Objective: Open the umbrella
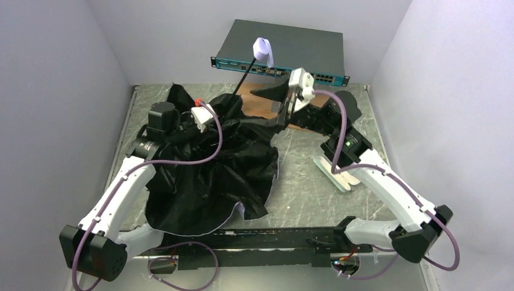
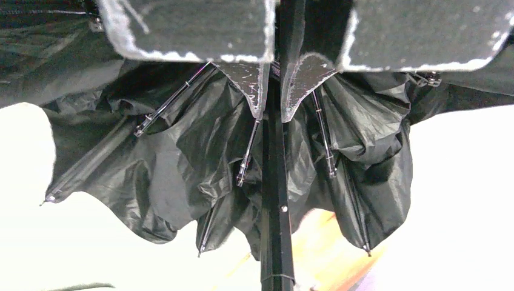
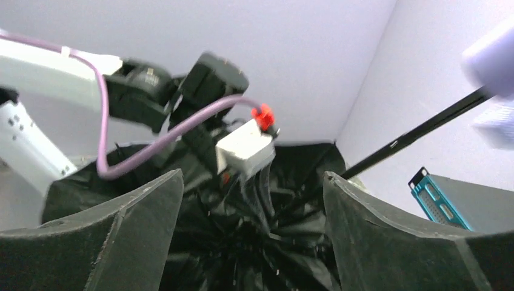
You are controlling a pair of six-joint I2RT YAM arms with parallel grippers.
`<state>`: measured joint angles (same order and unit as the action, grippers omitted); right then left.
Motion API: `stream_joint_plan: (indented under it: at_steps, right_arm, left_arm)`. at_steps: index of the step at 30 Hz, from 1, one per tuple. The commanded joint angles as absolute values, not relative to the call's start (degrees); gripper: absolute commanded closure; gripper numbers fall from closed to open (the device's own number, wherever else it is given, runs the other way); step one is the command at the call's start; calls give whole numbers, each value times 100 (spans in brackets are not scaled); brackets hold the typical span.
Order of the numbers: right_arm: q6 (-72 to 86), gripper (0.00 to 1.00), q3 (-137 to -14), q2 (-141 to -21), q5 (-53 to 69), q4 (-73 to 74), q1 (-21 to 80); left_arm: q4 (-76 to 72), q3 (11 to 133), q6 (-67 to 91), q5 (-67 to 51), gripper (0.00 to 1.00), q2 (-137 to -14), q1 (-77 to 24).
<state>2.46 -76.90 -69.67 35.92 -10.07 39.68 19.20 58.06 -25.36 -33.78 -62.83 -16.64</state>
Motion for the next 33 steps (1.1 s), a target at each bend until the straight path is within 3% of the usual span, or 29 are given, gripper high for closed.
stream_joint_plan:
  at_steps: [1,5,12,19,24,28,33]
  right_arm:
    - [-746,11,-7051,-6595,3723,-461,4001]
    - [-1082,4,-6645,-6083,2856,417,3945]
    - [-376,1,-6997,-5872,2450,1253,3053]
    - [120,3,-8524,-6925,3763,2655,1569]
    - [-599,6,-10465,-8055,4870,4326,1708]
    - [-1234,7,-11984,-8993,4929,5843,2318]
    - [-1800,6,-12749,-9575,4746,6670,3303]
  left_arm:
    - [2207,6593,-2699,-2432,100,-5883,-1557]
    - [2295,6975,-3501,-1404,100,-5733,-1326]
    - [2455,7883,-5822,-1019,100,-5754,-1114]
    - [2963,7667,-8396,-1519,100,-5377,-1107]
    - [3552,7558,-10145,-1359,100,-5191,-1125]
    - [3593,7526,-10734,-882,100,-5180,-1125]
    - [3357,7255,-11075,-499,100,-5077,-1142]
